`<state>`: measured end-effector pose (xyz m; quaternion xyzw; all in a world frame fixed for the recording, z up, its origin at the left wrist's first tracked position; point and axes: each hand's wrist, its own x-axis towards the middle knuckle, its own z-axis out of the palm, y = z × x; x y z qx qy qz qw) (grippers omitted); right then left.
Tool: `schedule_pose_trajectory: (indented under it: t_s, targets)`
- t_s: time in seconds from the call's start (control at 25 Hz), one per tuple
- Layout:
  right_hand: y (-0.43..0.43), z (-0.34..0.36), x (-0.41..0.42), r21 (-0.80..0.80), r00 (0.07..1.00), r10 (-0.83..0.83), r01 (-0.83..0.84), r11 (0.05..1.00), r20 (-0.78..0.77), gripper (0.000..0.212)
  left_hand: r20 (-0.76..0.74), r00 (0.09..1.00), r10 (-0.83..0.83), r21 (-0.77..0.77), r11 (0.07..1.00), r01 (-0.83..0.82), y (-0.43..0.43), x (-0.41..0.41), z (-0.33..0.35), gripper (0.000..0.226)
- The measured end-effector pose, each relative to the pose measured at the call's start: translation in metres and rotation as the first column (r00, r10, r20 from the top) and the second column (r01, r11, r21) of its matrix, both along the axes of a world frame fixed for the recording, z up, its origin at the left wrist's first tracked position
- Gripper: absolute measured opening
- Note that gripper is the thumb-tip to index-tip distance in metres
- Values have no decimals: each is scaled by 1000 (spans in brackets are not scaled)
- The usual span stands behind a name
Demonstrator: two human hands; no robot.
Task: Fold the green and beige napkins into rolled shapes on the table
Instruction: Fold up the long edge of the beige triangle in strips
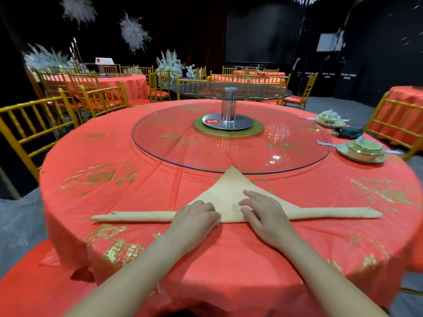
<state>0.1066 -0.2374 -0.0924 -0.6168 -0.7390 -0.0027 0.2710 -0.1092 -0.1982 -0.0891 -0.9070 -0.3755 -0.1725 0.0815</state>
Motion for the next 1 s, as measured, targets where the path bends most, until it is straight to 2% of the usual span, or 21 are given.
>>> schedule_pose_trajectory:
  t_s: [0.08, 0.24, 0.36, 0.48, 0.56, 0.72, 0.84, 1.0]
  targets:
    - [-3, -3, 2, 125, 997, 40, -48, 991, 62, 36, 15, 1000, 3, 36, 999, -3, 1, 1, -4, 33]
    - [-3, -4, 7, 117, 993, 11, -24, 993, 113, 34, 13, 998, 58, 24, 998, -59, 4, 2, -2, 30]
    - [2, 3, 16, 50, 989, -30, 23, 999, 148, 38, 40, 993, 112, -72, 991, -109, 10, 6, 3, 25]
    - [12, 12, 19, -76, 988, -116, 124, 989, 102, 23, 93, 979, 179, -211, 965, -156, 20, 11, 7, 22]
    - [19, 12, 17, -78, 984, -173, 177, 981, 48, 17, 112, 969, 221, -275, 944, -184, 26, 14, 10, 22]
    - [27, 8, 16, -130, 975, -212, 219, 967, 63, 16, 138, 938, 317, -379, 892, -246, 37, 21, 13, 25]
    - [30, 10, 16, -159, 976, -205, 214, 964, 76, 15, 180, 955, 234, -371, 916, -154, 39, 51, 18, 28]
    - [31, 11, 20, -192, 977, -206, 211, 958, 47, 15, 49, 968, 246, -338, 916, -215, 40, 80, -1, 40]
